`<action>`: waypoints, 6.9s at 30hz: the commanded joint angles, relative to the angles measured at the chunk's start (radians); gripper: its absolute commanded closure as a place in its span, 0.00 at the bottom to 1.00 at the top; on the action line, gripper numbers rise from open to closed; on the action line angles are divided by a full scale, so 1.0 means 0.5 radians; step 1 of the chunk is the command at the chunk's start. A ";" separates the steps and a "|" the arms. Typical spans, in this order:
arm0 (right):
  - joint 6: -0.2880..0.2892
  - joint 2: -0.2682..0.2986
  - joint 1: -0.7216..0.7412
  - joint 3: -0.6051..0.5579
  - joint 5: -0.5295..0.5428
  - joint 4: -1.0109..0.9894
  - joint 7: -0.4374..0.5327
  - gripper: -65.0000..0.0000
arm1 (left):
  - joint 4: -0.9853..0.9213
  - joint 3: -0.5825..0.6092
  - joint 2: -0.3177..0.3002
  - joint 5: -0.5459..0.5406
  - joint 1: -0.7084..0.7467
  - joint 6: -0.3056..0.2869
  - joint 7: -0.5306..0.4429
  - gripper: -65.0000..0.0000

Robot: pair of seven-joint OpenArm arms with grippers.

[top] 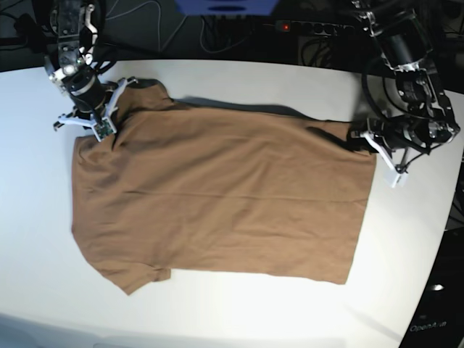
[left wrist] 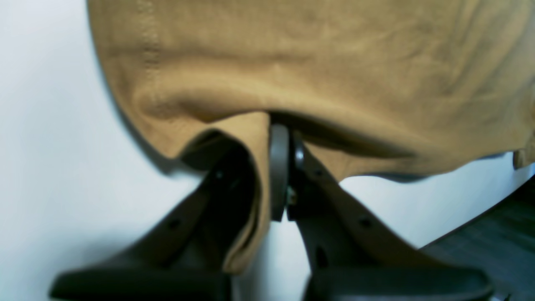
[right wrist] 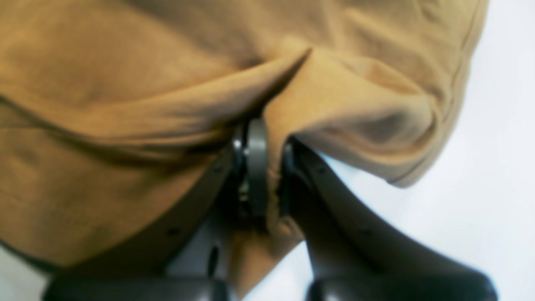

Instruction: Fold the T-shirt properly

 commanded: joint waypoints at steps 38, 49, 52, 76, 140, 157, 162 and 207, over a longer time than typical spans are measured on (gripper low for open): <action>0.093 -0.003 0.309 0.160 -0.045 0.094 0.048 1.00 | 0.026 -0.009 0.023 -0.037 -0.282 0.003 -0.026 0.96; 0.108 -0.027 0.441 0.154 -0.045 0.088 0.048 1.00 | 0.023 -0.009 0.066 -0.018 -0.392 0.003 -0.029 0.96; 0.108 -0.027 0.472 0.154 -0.045 0.088 0.048 1.00 | 0.023 -0.049 0.060 -0.018 -0.411 0.003 -0.029 0.96; 0.108 0.095 0.861 0.059 -0.048 -0.382 0.048 1.00 | -0.001 -0.193 0.051 -0.015 -0.638 0.003 -0.191 0.96; 0.400 0.095 1.012 0.000 -0.392 -0.378 0.072 1.00 | -0.004 -0.086 0.017 -0.015 -0.533 0.003 -0.403 0.96; 0.400 0.071 1.042 -0.043 -0.392 -0.388 0.072 1.00 | -0.004 0.098 0.054 0.298 -0.583 0.003 -0.575 0.96; 0.400 0.074 1.042 -0.043 -0.392 -0.388 0.076 1.00 | -0.004 0.095 0.060 0.298 -0.579 0.003 -0.584 0.96; 0.455 0.080 1.478 -0.086 -0.585 -1.057 0.413 1.00 | -0.412 0.095 0.005 0.298 -0.905 0.003 -0.866 0.96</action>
